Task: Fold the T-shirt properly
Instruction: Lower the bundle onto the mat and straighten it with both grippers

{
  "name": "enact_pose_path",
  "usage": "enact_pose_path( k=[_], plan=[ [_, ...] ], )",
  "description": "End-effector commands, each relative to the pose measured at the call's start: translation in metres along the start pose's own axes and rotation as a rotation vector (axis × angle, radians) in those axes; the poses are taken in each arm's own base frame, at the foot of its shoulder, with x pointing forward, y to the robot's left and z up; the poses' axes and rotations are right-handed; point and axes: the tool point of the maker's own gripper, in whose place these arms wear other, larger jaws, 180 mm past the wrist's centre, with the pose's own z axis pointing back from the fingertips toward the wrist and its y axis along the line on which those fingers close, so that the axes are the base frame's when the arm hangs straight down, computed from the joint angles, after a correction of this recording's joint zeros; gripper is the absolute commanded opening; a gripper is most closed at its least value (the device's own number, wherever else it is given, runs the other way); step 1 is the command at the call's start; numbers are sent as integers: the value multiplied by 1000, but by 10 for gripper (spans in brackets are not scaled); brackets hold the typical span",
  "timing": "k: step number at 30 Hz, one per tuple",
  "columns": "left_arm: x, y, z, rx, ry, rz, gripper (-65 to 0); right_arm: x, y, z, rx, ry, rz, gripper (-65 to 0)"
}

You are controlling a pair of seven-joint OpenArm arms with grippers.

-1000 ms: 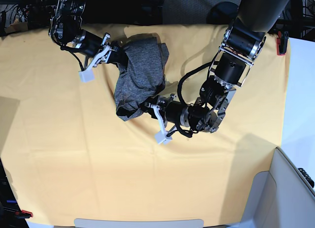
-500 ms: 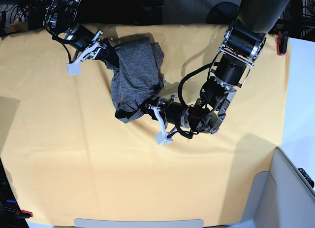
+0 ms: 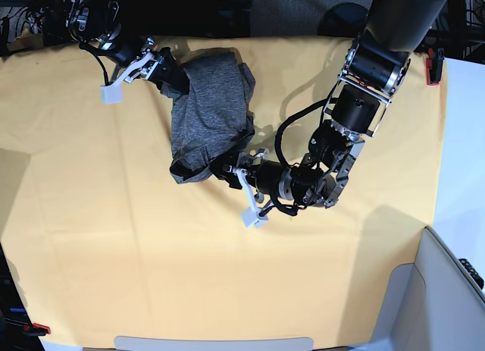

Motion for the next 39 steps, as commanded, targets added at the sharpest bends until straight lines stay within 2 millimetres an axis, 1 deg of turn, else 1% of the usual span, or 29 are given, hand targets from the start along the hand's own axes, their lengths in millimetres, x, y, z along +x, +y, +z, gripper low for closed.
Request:
enact_pose_path(
  k=[1,3,5,7,11,15,17,19,20,22,24,26,27,29,30,31,34,36,39],
  plan=[
    [28,-9,15,-10,-66,-40,-382,1,-10,11,-58,8,7,-298],
    [35,-15,20,-13,-82,-68,-382,14,-11,22,-83,-32,36,-298],
    [43,-13,31,-6,-112,-83,-381,27,-11,33,-108,-74,64,-298],
    [57,-16,47,-19,-175,-82,-381,40,-11,45,-135,-115,92,-298],
    [80,-21,77,-43,-281,-73,-381,56,-7,61,-169,-167,143,-298],
    [85,-17,101,-62,-357,-42,-381,68,4,69,-179,-204,196,-298],
    [83,-14,116,-72,-401,-27,-382,76,13,71,-170,-226,231,-298],
    [74,-10,129,-65,-421,-23,-385,88,24,69,-152,-251,268,-298],
    [69,-9,134,-57,-418,-30,-400,92,28,67,-143,-258,279,-298],
    [52,-15,133,-54,-387,-56,-461,101,35,63,-124,-274,299,-307],
    [31,-21,129,-53,-354,-79,-550,107,45,56,-95,-279,322,-364],
    [7,-25,122,-53,-320,-83,-623,111,57,45,-55,-272,347,-459],
    [-1,-27,119,-55,-309,-83,-646,111,62,40,-37,-265,355,-502],
    [-22,-30,113,-59,-279,-78,-650,108,69,29,-26,-234,381,-590],
    [-32,-31,111,-60,-269,-72,-649,105,72,22,-21,-213,398,-623],
    [-41,-32,109,-62,-259,-67,-649,102,76,15,-16,-190,416,-639],
    [-62,-43,106,-93,-250,-58,-649,86,89,-5,15,-115,460,-639],
    [-70,-51,105,-117,-249,-59,-649,76,101,-16,57,-77,481,-639],
    [-81,-52,102,-124,-234,-45,-649,58,113,-29,108,-21,491,-639]
  ],
)
